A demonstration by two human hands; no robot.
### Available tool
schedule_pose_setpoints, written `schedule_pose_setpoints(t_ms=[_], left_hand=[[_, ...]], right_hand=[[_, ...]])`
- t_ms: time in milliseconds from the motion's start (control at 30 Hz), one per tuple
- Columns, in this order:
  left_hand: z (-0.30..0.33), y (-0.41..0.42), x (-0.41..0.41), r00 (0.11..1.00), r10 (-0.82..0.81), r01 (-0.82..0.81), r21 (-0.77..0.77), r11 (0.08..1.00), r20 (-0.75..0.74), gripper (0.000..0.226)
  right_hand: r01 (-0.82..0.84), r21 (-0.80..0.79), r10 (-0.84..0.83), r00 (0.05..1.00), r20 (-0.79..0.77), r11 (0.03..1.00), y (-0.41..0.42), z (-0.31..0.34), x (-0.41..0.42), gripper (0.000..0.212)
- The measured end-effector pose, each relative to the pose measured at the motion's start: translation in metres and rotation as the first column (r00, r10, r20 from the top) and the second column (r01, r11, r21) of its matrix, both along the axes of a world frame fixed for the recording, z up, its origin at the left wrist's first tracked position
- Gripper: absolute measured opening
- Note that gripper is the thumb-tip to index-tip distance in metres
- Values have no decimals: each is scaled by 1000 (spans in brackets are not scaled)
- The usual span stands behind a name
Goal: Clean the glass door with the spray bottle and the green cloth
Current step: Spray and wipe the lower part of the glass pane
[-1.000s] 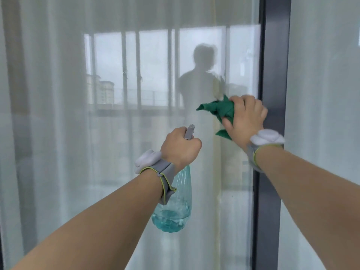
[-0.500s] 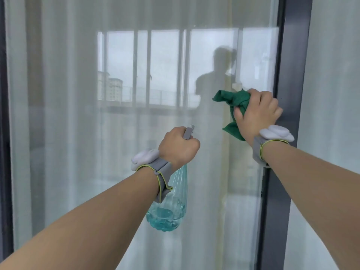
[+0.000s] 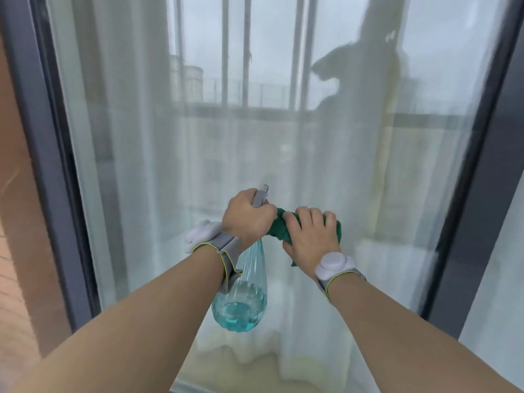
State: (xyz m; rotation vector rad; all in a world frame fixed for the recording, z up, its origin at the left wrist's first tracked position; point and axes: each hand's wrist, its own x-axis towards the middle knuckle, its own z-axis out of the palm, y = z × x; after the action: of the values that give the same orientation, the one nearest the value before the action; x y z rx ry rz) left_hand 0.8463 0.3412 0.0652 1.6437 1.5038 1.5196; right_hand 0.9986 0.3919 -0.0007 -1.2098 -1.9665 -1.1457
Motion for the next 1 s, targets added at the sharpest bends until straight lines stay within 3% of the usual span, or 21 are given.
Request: schedule_pose_setpoints(t_ms=[100, 200, 467, 633, 700, 800, 933, 1000], left_hand=[[-37, 0, -50, 999, 37, -36, -43, 998, 7, 9], [-65, 2, -84, 997, 74, -74, -52, 996, 4, 9], [-130, 3, -192, 979, 202, -203, -156, 967, -28, 16], [-158, 6, -259, 976, 213, -216, -219, 951, -39, 33], [-171, 8, -280, 978, 205, -208, -219, 953, -41, 33], [-194, 14, -323, 979, 197, -203, -240, 949, -48, 15], [-220, 22, -369, 982, 182, -186, -237, 953, -40, 13], [-232, 25, -391, 985, 169, -168, -253, 953, -20, 12]], right_hand=[[-189, -37, 192, 970, 147, 981, -1, -33, -39, 48], [-303, -101, 319, 897, 305, 948, -2, -61, -73, 44], [-320, -298, 405, 865, 294, 899, 9, -110, -180, 41], [-271, -535, 471, 836, 282, 800, 22, -138, -241, 45], [-208, -645, 465, 847, 257, 735, 26, -149, -260, 48], [-75, -809, 406, 890, 209, 582, 28, -172, -302, 49], [98, -954, 251, 953, 172, 282, 35, -190, -349, 52], [77, -982, 168, 980, 107, 174, 40, -198, -378, 52]])
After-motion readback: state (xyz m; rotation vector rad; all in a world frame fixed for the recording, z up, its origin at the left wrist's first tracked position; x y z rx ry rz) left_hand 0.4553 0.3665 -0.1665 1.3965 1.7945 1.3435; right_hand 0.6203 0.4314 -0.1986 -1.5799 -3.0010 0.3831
